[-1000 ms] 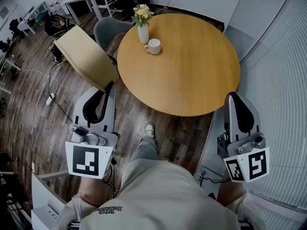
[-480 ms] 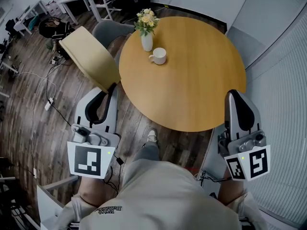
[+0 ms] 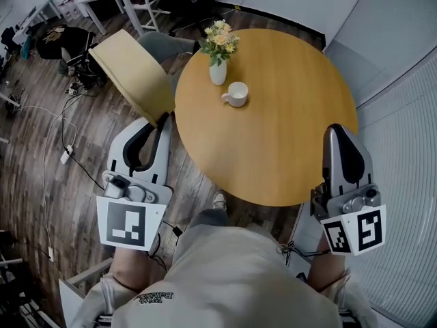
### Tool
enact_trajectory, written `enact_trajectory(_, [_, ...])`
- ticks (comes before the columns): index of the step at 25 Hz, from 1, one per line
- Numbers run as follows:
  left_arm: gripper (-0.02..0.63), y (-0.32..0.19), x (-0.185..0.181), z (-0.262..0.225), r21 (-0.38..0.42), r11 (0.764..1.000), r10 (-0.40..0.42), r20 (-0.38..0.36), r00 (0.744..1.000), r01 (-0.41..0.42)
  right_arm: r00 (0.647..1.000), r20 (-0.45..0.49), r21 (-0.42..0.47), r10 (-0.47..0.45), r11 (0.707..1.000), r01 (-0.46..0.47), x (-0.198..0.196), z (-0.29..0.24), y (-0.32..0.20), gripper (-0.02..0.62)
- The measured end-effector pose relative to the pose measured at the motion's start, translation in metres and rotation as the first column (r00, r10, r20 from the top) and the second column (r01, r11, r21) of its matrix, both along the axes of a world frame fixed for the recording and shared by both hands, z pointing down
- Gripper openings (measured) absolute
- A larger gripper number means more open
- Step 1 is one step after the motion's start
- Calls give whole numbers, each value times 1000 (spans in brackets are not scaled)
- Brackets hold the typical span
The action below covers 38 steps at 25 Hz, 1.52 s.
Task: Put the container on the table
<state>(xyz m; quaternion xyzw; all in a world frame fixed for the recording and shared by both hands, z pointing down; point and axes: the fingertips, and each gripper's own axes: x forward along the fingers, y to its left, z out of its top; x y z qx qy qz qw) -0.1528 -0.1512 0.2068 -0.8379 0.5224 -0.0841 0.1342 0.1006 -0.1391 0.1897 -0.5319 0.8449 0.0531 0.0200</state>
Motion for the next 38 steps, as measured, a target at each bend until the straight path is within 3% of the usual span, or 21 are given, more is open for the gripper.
enact_trajectory(5, [32,-23,-16,7,-27,1000,3,-20,1000,-4,1000,-15,-20,5,1000,-5,-17,2,-22,35])
enact_trajectory(16, [32,-45,-14,16,-58,998,-36,-51,998,33,999,-17,-51,-33,998,32,-13,11,-53,35])
enact_trajectory(34, [32,-56,-9,26,-109,988,-112,3,994,112,990,24,-84,-136,987,138,-14,26,-78,35])
enact_trajectory(38, [32,-66,-8,34,-113,986,-113,61,992,119,987,22,-94,-160,982,161,-20,32,-79,35])
